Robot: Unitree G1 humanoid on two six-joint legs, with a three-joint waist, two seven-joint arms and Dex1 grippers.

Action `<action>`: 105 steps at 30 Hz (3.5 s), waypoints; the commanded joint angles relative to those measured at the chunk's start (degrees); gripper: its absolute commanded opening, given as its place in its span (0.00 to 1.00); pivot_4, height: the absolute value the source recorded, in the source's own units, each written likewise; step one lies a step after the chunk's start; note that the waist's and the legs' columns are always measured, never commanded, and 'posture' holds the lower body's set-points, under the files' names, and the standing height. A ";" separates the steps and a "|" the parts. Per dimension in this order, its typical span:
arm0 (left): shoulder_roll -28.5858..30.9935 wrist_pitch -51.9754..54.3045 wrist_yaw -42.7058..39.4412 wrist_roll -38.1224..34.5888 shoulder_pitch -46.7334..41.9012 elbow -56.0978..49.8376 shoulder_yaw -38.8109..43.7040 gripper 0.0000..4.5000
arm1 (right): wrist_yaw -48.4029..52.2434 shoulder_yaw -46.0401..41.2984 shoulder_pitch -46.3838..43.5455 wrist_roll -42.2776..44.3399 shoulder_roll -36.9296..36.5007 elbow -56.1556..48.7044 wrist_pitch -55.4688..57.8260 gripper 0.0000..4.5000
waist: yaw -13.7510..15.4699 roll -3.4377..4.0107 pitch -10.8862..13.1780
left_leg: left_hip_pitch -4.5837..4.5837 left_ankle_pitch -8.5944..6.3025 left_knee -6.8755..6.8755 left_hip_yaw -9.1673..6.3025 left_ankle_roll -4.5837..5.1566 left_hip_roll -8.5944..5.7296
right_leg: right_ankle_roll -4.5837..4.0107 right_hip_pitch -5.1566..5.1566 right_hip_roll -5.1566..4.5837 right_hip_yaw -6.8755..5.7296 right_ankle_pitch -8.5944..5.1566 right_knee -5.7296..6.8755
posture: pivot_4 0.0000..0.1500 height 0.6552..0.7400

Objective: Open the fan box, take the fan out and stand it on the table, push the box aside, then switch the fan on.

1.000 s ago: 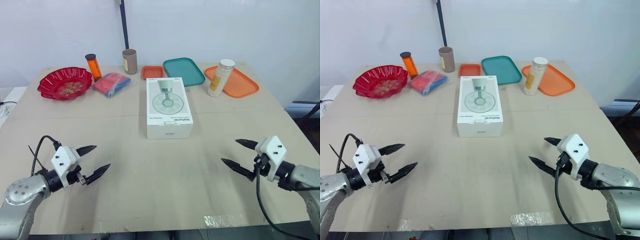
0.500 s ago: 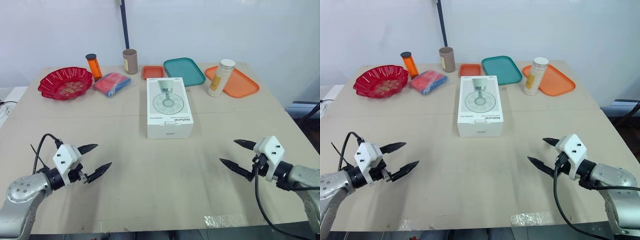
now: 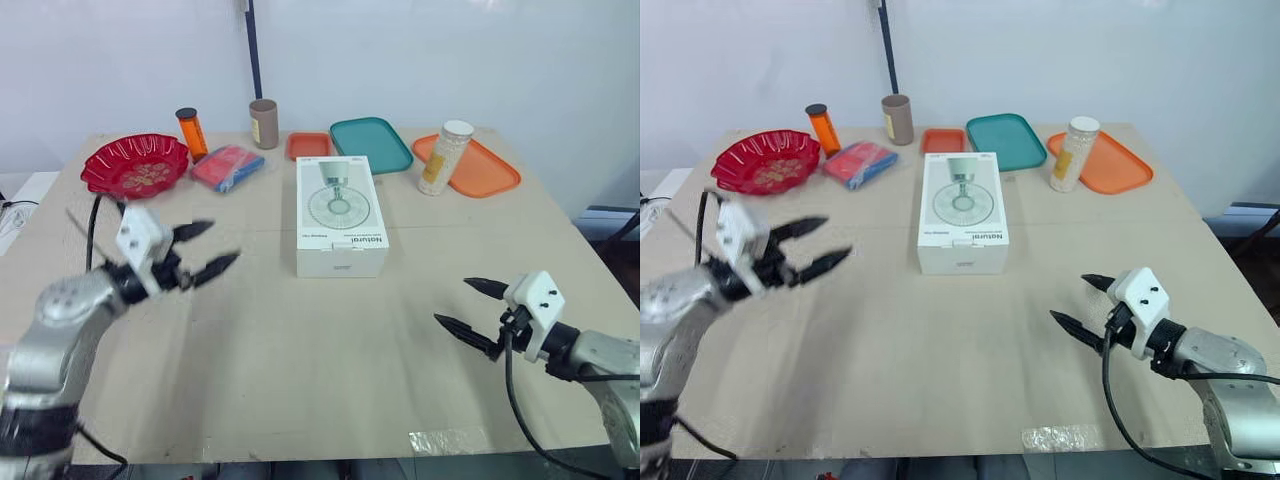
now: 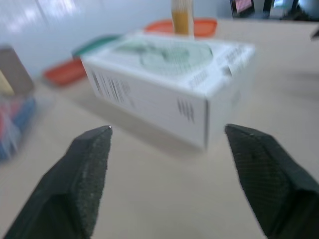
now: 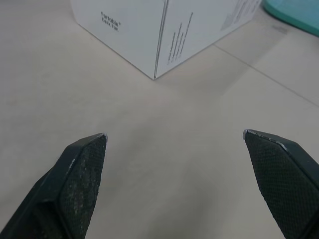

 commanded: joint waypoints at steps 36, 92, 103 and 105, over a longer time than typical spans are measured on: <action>-23.13 -9.28 7.35 21.53 -27.99 34.12 -21.87 0.01 | -3.58 2.32 -2.35 -0.97 1.86 -2.98 0.72 1.00 | -0.12 -0.04 0.00 | -0.11 0.06 0.11 0.12 -0.10 -0.07 | 0.10 -0.10 -0.03 0.14 0.06 0.00 | 1.00 1.00; -24.87 -3.75 4.60 24.86 -23.71 29.12 -23.93 0.01 | -12.63 27.37 -41.11 -18.58 12.07 6.46 11.81 1.00 | -0.39 -0.03 -0.08 | -0.21 0.20 0.21 0.06 -0.35 -0.14 | 0.12 -0.20 -0.07 0.15 0.10 0.06 | 1.00 1.00; -25.32 -3.96 3.71 24.74 -22.89 28.27 -24.65 0.01 | -13.43 25.52 -42.80 -17.44 13.40 6.23 14.82 1.00 | -0.44 -0.03 -0.08 | -0.21 0.20 0.21 0.06 -0.35 -0.13 | 0.12 -0.22 -0.07 0.15 0.10 0.06 | 1.00 1.00; -25.40 -3.98 3.45 24.78 -22.78 28.17 -24.80 0.01 | -13.59 25.17 -43.17 -17.30 13.60 6.11 15.37 1.00 | -0.41 -0.03 -0.08 | -0.22 0.20 0.20 0.06 -0.35 -0.14 | 0.12 -0.22 -0.07 0.15 0.10 0.06 | 1.00 1.00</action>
